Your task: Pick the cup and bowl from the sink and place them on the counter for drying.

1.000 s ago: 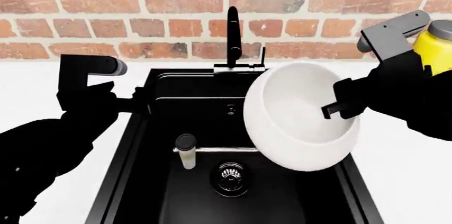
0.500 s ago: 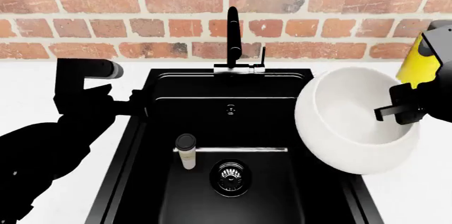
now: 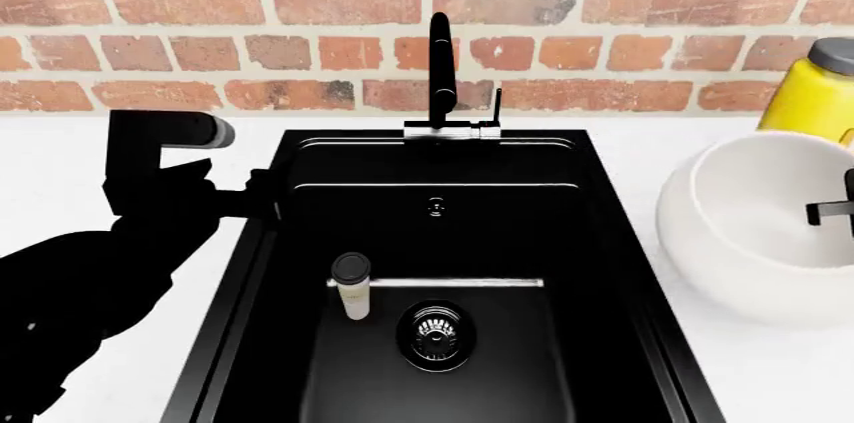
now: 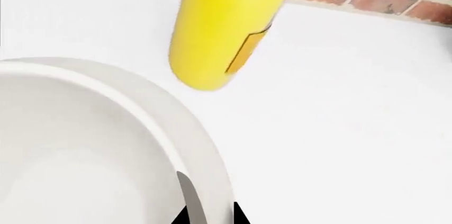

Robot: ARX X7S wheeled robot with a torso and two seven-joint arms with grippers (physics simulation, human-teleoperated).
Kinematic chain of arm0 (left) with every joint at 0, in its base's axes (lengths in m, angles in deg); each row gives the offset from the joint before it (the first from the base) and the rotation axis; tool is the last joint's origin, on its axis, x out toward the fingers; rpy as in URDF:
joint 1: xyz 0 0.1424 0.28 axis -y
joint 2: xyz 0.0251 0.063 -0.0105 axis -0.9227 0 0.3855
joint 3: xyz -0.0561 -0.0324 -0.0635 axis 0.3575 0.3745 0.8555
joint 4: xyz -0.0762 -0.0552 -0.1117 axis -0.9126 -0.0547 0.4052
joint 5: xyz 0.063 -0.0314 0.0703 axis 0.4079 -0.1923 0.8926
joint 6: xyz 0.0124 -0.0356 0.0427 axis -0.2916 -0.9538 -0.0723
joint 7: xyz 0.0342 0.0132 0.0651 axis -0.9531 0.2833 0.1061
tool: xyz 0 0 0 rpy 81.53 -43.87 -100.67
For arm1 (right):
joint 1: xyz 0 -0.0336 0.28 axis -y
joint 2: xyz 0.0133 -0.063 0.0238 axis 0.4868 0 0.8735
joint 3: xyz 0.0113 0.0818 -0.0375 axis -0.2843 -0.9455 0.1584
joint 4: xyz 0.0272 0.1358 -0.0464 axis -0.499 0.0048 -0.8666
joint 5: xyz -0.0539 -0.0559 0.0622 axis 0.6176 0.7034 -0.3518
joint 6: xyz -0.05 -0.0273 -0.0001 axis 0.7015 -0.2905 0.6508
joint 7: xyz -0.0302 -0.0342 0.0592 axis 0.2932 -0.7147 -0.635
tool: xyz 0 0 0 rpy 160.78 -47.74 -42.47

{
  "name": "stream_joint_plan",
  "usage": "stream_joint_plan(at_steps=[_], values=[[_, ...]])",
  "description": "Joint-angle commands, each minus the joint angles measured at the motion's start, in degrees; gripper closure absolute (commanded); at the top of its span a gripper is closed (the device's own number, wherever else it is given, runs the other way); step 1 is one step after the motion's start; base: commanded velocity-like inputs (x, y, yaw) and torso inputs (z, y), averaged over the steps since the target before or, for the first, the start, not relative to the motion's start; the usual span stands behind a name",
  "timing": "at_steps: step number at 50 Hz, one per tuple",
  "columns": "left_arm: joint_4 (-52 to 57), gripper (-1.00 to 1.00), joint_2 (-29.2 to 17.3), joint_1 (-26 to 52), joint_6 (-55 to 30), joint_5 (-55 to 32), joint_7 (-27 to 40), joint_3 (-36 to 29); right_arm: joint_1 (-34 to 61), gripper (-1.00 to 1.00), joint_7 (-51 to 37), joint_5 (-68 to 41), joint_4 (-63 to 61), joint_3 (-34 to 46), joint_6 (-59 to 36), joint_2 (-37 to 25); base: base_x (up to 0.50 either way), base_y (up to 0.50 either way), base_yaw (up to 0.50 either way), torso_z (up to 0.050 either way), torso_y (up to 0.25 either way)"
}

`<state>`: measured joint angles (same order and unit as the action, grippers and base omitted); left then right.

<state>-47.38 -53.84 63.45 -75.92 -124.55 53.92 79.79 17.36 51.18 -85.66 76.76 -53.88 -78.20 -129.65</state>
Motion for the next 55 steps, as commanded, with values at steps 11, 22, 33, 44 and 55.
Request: stream_joint_plan(at_steps=[11, 22, 33, 44, 55], values=[[0.0, -1.0, -0.2, -0.9, 0.6, -0.2, 0.1, 0.0, -0.4, 1.0, -0.3, 6.1, 10.6, 3.1, 4.0, -1.3, 0.0, 0.0, 0.0, 0.0, 0.0], [-1.0, -1.0, 0.1, -0.8, 1.4, 0.5, -0.3, -0.6, -4.7, 1.0, -1.9, 6.1, 12.0, 2.9, 6.3, -2.5, 0.0, 0.0, 0.0, 0.0, 0.0], [-1.1, -1.0, 0.4, -0.4, 1.3, 0.6, 0.2, -1.0, -6.3, 1.0, -0.8, 6.2, 13.3, 3.9, 7.2, -1.3, 0.0, 0.0, 0.0, 0.0, 0.0], [-0.6, -1.0, -0.3, -0.6, 1.0, -0.1, 0.1, -0.6, -4.1, -1.0, -0.6, 5.8, 12.5, 2.7, 7.7, -1.9, 0.0, 0.0, 0.0, 0.0, 0.0], [-1.0, -1.0, 0.1, 0.2, 0.9, 0.2, 0.2, -1.4, -1.2, -1.0, -0.6, 6.3, 11.6, 1.7, 9.1, -1.7, 0.0, 0.0, 0.0, 0.0, 0.0]])
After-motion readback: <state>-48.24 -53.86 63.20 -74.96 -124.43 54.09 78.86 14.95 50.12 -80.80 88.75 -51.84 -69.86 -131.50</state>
